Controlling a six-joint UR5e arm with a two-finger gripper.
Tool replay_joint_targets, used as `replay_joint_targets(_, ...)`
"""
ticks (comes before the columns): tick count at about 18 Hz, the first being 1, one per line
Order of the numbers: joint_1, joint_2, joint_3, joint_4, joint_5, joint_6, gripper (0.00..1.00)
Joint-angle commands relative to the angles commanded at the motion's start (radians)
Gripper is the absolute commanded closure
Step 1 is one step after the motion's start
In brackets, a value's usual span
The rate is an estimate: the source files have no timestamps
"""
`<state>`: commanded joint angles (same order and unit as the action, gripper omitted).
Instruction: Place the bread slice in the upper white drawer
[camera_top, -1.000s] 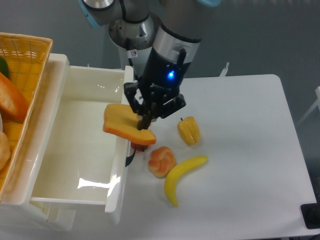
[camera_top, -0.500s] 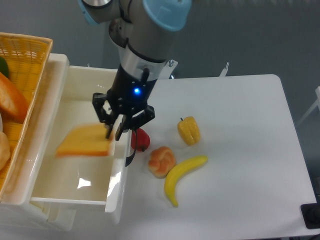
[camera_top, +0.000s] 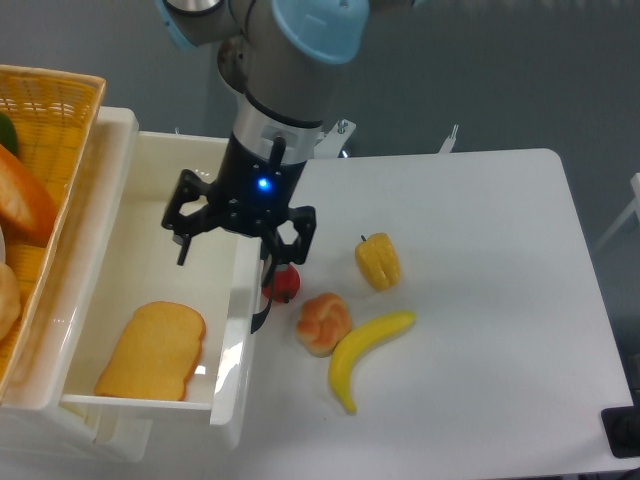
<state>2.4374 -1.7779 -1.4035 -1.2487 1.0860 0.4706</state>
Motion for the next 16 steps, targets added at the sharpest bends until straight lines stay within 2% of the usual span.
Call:
replay_joint_targets(2, 0.018, -0.003, -0.002, 0.023, 0.017, 0.02, 0.0)
replay_joint_targets(4, 0.049, -0.003, 0.001, 0.032, 0.079, 0.052, 0.0)
replay_joint_targets(6, 0.08, 0.002, 0.0, 0.032, 0.118, 0.149, 0.0)
replay_joint_targets(11, 0.161, -0.005, -0.018, 0.025, 0.126, 0.323, 0.0)
replay_joint_targets(13, 0.184, -0.003, -0.047, 0.025, 0.184, 0.44, 0.0)
replay_joint_targets(16, 0.189, -0.012, -0.087, 0.025, 0.335, 0.623, 0.0)
